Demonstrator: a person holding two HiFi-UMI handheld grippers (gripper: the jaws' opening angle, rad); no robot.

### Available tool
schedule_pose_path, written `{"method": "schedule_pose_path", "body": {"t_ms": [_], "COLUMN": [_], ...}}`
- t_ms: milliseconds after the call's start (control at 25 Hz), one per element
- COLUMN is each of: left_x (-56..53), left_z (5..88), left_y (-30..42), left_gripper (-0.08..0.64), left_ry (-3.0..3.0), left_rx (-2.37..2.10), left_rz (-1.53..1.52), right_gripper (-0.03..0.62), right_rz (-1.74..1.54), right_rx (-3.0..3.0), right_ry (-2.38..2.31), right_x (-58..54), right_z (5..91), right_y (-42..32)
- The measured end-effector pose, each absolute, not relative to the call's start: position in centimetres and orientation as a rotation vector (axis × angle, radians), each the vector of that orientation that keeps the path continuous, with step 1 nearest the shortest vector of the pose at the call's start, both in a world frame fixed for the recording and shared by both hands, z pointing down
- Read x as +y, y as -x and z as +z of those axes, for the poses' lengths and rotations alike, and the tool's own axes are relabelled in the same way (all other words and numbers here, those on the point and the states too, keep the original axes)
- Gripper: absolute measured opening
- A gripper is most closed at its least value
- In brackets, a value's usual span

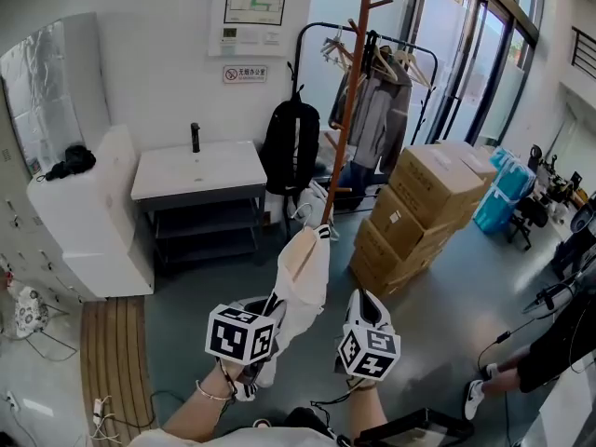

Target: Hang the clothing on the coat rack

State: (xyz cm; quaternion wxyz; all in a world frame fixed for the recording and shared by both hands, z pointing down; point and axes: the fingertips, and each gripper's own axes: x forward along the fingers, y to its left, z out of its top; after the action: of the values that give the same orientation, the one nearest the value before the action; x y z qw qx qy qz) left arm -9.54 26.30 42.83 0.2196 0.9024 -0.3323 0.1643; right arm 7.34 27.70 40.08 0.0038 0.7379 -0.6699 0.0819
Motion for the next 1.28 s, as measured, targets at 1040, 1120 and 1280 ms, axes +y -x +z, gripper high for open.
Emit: {"method": "schedule_pose_path", "body": {"t_ms": [1040,1120,1280], "left_x": [4.4,2.7,-0.5], "left_z": [43.4,43.4,43.3], "left_y": [7.1,6.6,5.4], "left_gripper": [0.052,0.052,0.052], "left_ry": [-2.410,-2.405,-2.411], "left_rx": [-1.077,-1.087,-1.105], "left_rz": [0.473,0.473,0.462], "right_gripper": [0.023,0.022,0.023], "right_rz": [0.309,0.311,0.319], "right_rx": [-2.172,-2.181,-2.186], "right_ry": [-2.276,-2.273,-2.272], "right_x": [3.5,1.7,-1.4], "right_z": [40.2,40.2,40.6], "right_y": [-12.8,-13.4,-14.8]}}
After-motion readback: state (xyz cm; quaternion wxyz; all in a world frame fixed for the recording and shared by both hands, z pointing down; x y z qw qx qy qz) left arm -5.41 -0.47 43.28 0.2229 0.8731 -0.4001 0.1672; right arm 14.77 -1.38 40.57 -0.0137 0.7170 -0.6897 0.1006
